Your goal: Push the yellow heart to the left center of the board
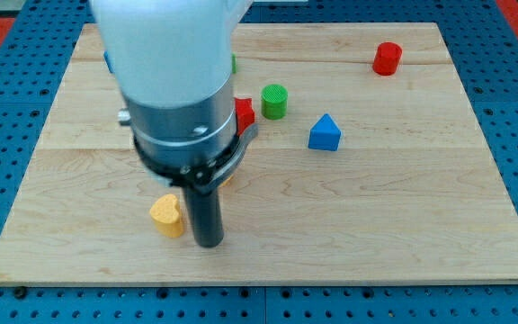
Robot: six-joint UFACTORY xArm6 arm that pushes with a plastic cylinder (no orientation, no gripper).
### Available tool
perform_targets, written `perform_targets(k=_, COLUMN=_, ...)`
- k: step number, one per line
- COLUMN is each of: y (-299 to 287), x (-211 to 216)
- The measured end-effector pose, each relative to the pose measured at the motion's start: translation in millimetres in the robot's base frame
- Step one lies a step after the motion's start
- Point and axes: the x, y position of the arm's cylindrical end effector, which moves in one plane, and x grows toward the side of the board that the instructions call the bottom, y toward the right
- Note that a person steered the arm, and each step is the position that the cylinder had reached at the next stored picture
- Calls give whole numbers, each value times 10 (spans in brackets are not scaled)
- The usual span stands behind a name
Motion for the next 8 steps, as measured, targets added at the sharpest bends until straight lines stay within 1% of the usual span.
perform_targets(k=1, y=-402, x=-383)
perform_targets(k=2, y=-791, x=-1171)
perform_targets(k=3, y=-767, x=-1155)
perform_targets(k=4, y=-66, x=-1042)
perform_targets(k=5, y=-238, x=-633)
perform_targets(k=6, y=-451, x=-574)
perform_targets(k=7, y=-445, x=-359)
perform_targets(k=8, y=-798, x=-502)
